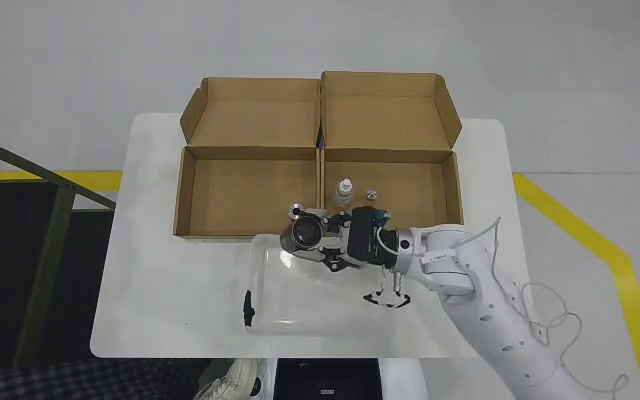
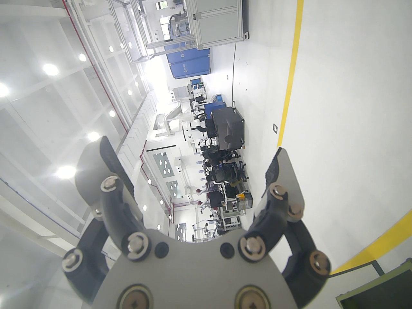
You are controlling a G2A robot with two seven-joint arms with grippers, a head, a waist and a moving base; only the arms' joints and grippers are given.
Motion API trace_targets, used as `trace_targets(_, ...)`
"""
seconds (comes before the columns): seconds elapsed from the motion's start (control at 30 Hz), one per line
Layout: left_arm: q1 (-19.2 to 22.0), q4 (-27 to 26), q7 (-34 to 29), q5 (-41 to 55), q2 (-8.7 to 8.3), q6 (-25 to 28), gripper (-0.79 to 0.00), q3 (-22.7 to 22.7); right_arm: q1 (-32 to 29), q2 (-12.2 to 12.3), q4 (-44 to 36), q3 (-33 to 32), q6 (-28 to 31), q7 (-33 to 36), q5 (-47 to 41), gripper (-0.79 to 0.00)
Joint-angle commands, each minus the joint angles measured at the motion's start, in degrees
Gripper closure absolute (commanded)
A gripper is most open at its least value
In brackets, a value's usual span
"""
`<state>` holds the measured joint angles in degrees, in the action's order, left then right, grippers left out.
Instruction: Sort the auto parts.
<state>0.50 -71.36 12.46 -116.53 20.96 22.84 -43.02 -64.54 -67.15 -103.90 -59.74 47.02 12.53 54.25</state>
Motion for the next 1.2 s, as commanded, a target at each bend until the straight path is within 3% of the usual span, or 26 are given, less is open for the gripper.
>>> trace_targets(0.0,0.0,0.0,0.0,0.0,0.00,0.0,-0.785,0.0,-0.2,0.1,0.3,-0.3,0.0,-0.3,-0.5,0.000)
trace_targets(0.57,0.0,0.0,0.0,0.0,0.00,0.0,-0.785,0.0,-0.2,0.3,2.1,-2.5,-1.7,-2.4,-3.1,0.000)
trace_targets(1.17,0.0,0.0,0.0,0.0,0.00,0.0,-0.785,0.0,6.7,-1.2,3.6,2.0,-10.0,1.5,1.1,0.000)
